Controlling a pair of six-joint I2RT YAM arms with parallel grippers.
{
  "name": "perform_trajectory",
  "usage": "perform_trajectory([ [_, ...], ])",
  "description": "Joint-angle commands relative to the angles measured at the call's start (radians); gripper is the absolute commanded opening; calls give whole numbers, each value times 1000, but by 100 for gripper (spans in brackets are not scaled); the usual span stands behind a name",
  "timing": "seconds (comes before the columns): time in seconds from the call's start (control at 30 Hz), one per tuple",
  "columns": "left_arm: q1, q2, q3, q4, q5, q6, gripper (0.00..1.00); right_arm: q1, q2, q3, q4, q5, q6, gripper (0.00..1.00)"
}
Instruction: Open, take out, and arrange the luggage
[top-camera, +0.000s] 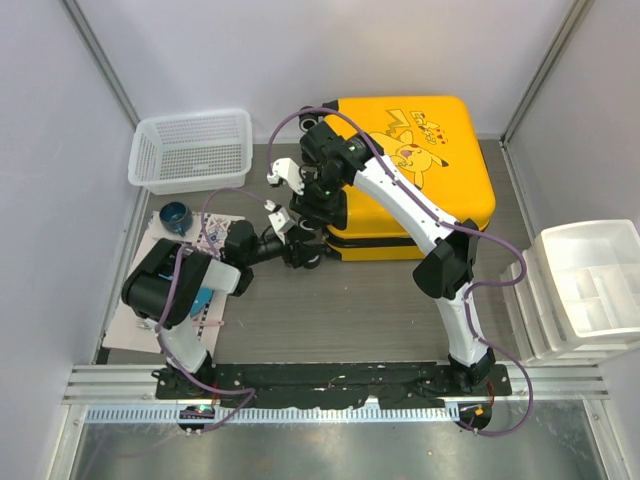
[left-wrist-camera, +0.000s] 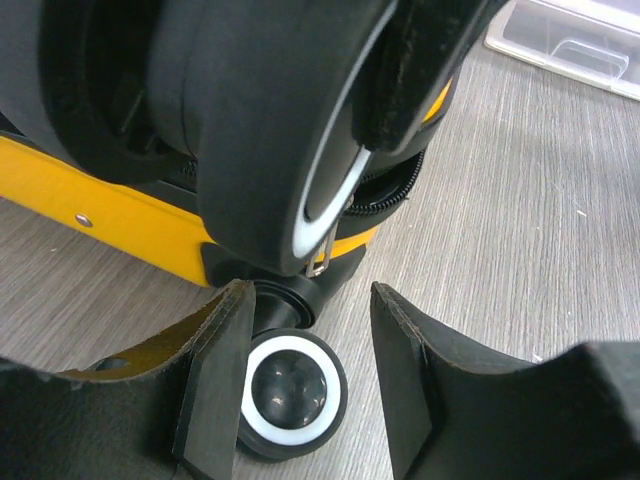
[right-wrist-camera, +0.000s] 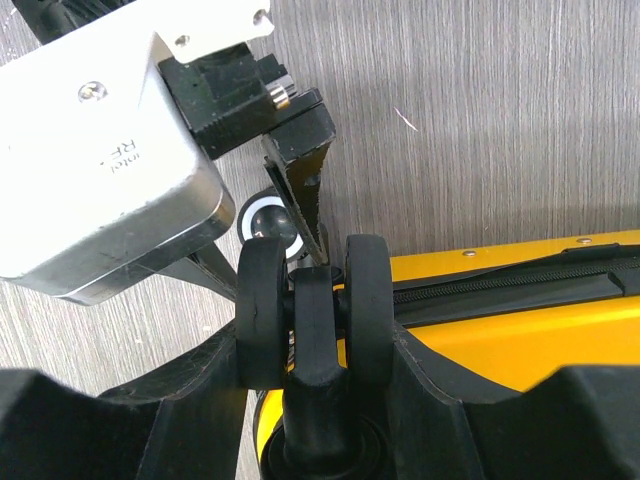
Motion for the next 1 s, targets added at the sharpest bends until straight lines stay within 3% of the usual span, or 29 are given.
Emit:
perform_trajectory([
  [0.0,-9,19,36,127,-14,-18,54,-37,-96,8,-48,-10,152,0],
  [0.33,-43,74,59,191,-9,-44,50,-36,-98,4,-65,1,156,0],
  [0.43,-44,83,68,207,-23,-57,42,-37,-101,2,-67,3,159,0],
  [0.53,-46,83,69,208,-26,-58,25,-37,-101,1,-68,6,161,0],
  [0.57,-44,83,68,210,-23,-58,15,-36,-102,1,-68,6,159,0],
  [0.67,-46,69,53,211,-12,-55,0,-37,-104,-1,-67,10,161,0],
  [0.97,3,11,25,167,-109,-92,0,-45,-125,-24,-70,-10,167,0],
])
